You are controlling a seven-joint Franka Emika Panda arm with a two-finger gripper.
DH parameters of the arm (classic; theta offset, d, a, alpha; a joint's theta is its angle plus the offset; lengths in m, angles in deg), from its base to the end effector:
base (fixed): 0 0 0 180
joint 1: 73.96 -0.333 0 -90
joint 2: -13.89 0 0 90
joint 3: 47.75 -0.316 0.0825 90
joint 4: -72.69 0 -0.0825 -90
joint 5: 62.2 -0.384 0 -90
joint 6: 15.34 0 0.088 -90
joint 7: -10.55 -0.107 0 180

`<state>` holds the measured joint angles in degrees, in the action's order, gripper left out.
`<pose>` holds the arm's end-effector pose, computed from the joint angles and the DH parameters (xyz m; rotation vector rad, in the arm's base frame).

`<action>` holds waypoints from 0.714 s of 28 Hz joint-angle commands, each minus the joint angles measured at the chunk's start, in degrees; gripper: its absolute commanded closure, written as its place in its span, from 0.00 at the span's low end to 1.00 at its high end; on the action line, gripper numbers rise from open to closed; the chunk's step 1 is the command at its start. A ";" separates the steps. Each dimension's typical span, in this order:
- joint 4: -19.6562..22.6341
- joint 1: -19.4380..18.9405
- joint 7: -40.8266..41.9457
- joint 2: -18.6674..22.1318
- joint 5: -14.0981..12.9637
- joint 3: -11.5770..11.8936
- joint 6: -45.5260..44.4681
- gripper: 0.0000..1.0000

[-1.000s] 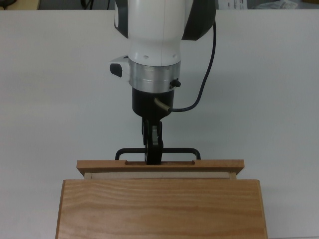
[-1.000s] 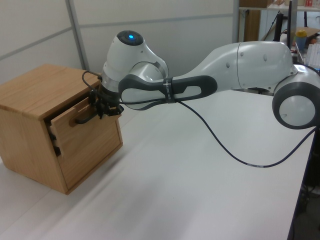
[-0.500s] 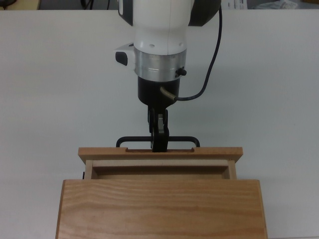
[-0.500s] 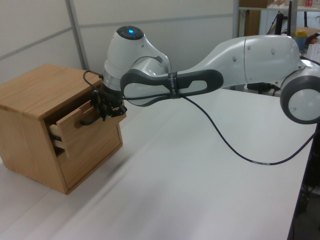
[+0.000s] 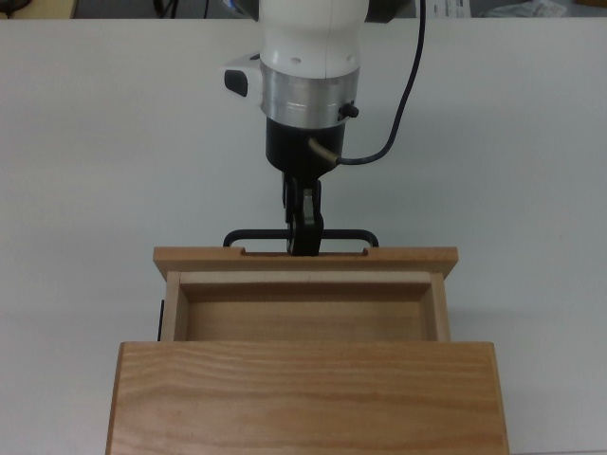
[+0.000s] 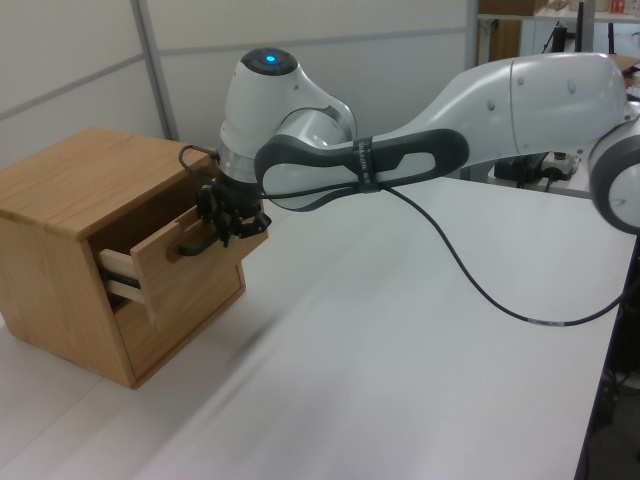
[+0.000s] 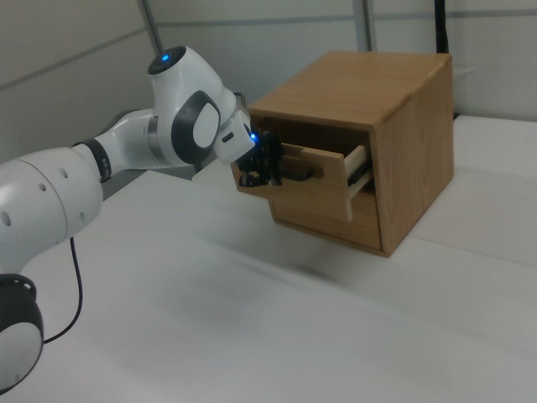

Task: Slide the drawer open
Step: 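Pull the gripped handle straight out, sliding the upper drawer open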

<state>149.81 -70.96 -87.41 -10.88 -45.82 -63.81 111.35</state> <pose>0.7139 0.1133 0.5364 -2.1358 1.8252 -0.5459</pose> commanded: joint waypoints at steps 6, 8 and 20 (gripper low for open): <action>11.55 0.86 -0.04 10.27 -2.93 -0.82 -1.88 1.00; 12.60 0.86 -0.04 11.14 -3.02 -0.82 -1.88 1.00; 20.07 1.04 2.59 17.82 -5.21 -0.82 -2.67 1.00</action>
<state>163.86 -70.25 -87.63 0.44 -48.27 -63.80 110.82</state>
